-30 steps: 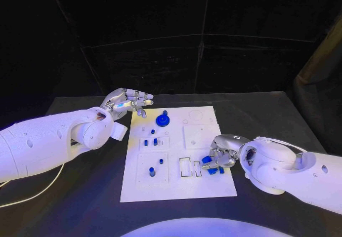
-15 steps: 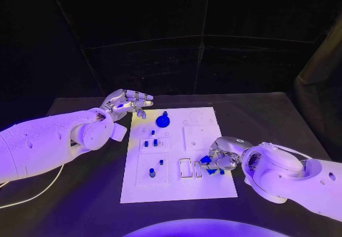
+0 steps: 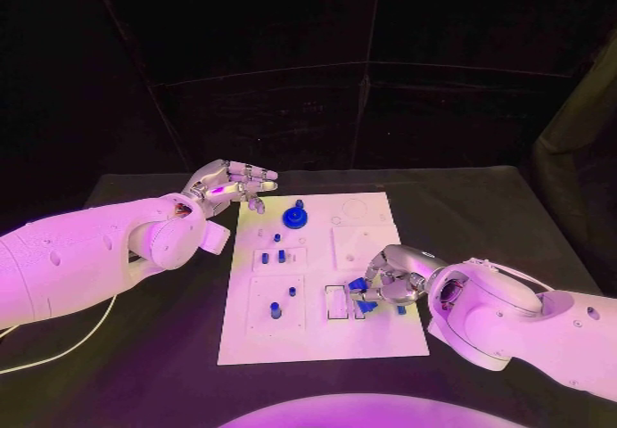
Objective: Assemble the parts on the task board
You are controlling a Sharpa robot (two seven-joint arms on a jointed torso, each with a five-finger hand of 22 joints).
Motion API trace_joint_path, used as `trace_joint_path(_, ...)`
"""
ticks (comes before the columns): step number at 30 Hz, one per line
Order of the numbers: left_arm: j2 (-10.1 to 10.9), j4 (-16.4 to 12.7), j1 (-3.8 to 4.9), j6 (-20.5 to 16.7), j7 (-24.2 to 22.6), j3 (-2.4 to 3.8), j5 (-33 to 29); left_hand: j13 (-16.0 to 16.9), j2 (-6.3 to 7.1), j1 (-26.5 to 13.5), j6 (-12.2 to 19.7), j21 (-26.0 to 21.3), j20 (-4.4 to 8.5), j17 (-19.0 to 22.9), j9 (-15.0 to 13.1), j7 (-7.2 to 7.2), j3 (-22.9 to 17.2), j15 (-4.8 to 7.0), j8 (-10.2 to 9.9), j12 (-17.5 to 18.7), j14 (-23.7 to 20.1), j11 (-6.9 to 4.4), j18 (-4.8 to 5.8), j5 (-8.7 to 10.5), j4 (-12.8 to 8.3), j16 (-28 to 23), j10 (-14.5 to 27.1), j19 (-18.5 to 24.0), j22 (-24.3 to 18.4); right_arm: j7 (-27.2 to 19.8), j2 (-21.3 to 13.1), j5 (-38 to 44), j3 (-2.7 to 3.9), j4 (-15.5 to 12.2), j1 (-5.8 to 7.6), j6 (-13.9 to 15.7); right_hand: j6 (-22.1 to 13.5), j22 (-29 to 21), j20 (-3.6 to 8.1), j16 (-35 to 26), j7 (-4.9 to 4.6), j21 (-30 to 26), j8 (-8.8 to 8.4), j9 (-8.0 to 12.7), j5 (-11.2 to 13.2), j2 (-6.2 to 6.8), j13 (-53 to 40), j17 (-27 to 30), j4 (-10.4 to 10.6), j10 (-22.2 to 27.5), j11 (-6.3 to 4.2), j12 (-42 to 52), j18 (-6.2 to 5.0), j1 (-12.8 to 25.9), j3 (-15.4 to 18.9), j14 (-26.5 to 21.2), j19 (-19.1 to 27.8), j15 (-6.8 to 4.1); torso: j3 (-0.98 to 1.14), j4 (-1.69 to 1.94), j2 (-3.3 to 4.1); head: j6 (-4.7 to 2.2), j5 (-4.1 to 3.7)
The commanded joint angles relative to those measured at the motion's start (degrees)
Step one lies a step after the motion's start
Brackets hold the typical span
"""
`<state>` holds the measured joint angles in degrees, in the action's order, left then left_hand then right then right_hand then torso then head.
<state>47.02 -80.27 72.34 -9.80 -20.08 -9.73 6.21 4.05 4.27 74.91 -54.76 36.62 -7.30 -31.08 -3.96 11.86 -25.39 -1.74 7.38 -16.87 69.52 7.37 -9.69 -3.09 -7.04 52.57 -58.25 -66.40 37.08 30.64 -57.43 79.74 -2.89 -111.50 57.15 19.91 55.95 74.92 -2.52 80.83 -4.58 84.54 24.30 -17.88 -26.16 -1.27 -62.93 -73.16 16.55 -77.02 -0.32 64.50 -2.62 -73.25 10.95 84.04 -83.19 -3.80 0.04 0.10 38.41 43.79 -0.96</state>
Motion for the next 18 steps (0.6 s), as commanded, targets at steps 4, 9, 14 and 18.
trace_joint_path(4,-0.2,-0.1,0.09,0.9,0.1,0.04,-0.2,-0.1,-0.42,0.2,0.3,-0.4,-0.04,0.1,0.0,-0.09,0.0,-0.12,0.4,-0.3,-0.4,-0.04,-0.77,0.26,-0.4,-0.2,0.5,0.5,-0.1,-0.3,2.2,-4.4,0.02,0.8,0.08,-0.7,2.1,6.2,0.14,0.5,1.05,0.4,0.35,-1.1,-0.2,-1.30,-0.3,-0.5,0.1,-0.9,-0.40,0.1,0.40,0.9,0.7,3.2,-0.6,-0.48,-0.03,-0.05,0.00,0.03,0.01)
trace_joint_path(9,-0.3,0.0,0.09,1.0,0.1,0.03,-0.2,-0.1,-0.37,0.1,0.3,-0.4,-0.04,0.1,0.0,-0.08,0.0,-0.13,0.4,-0.3,-0.5,-0.03,-0.77,0.26,-0.4,-0.2,0.5,0.5,-0.1,0.8,3.9,-4.8,0.01,1.6,0.08,-3.0,3.4,6.7,0.41,0.9,1.48,0.6,0.17,-1.5,1.2,-1.90,-0.8,-1.3,0.1,-1.6,-0.76,0.1,0.50,2.9,1.8,3.3,-0.9,-0.76,-0.04,-0.05,0.06,0.16,0.10)
trace_joint_path(14,-0.3,0.0,0.09,1.0,0.2,0.03,-0.2,-0.1,-0.37,0.1,0.3,-0.4,-0.04,0.1,0.0,-0.08,0.0,-0.13,0.4,-0.3,-0.5,-0.03,-0.77,0.26,-0.4,-0.2,0.5,0.5,-0.1,1.7,4.9,-4.6,0.01,2.0,0.08,-2.6,3.9,6.7,0.52,1.0,1.64,0.7,0.01,-1.6,1.6,-2.09,-1.3,-1.5,0.1,-2.0,-0.89,0.4,0.51,3.5,2.3,3.3,-0.9,-0.87,-0.02,-0.11,-0.01,0.21,0.18)
trace_joint_path(18,-0.4,-0.1,0.09,1.0,0.2,0.03,-0.2,-0.1,-0.37,0.1,0.3,-0.4,-0.04,0.1,0.0,-0.08,0.0,-0.13,0.4,-0.3,-0.5,-0.03,-0.77,0.26,-0.4,-0.2,0.5,0.5,-0.1,2.4,5.3,-3.5,0.01,2.5,0.09,-1.7,4.0,6.8,0.54,1.0,1.68,0.7,0.00,-1.6,1.7,-2.14,-1.4,-1.5,0.1,-2.0,-0.92,0.5,0.51,3.5,2.3,3.3,-0.9,-0.90,-0.03,-0.02,-0.03,0.25,0.25)
